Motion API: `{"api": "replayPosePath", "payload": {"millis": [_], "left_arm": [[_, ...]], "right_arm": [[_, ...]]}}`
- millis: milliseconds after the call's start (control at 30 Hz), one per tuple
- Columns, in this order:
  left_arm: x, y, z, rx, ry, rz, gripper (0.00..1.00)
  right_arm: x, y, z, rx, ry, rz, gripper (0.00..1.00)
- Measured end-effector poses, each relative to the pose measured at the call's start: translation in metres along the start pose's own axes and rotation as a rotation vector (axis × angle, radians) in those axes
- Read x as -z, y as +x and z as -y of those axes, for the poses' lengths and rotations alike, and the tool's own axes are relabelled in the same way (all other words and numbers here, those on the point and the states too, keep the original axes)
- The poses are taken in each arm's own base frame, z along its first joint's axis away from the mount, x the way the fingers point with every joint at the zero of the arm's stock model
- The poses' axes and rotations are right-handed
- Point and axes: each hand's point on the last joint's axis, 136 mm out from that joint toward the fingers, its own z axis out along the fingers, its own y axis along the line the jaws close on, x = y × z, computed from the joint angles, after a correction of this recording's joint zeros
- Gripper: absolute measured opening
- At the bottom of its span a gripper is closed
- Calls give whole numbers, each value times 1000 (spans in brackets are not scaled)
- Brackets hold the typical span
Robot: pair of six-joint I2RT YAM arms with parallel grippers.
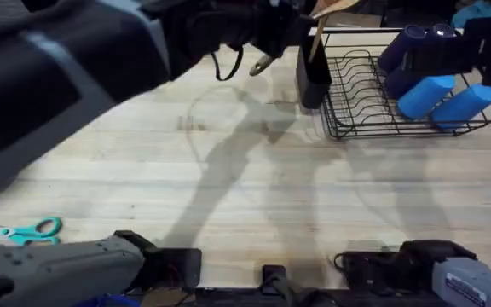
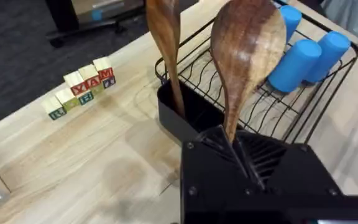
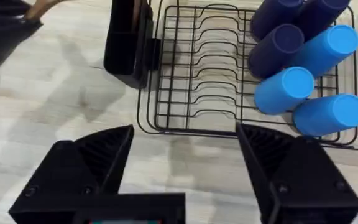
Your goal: Pick up the spoon on the table one by one and put them onto the rack
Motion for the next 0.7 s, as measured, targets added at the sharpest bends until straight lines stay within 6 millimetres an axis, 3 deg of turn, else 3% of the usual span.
{"api": "replayPosePath", "payload": {"millis": [333, 700], "left_arm": [[-2, -30, 11, -62, 24, 245, 44], [-42, -42, 37, 6, 125, 388, 44]], "right_arm": [[0, 2, 0, -17, 0, -10, 992], [0, 7, 0, -22, -1, -28, 992]]}}
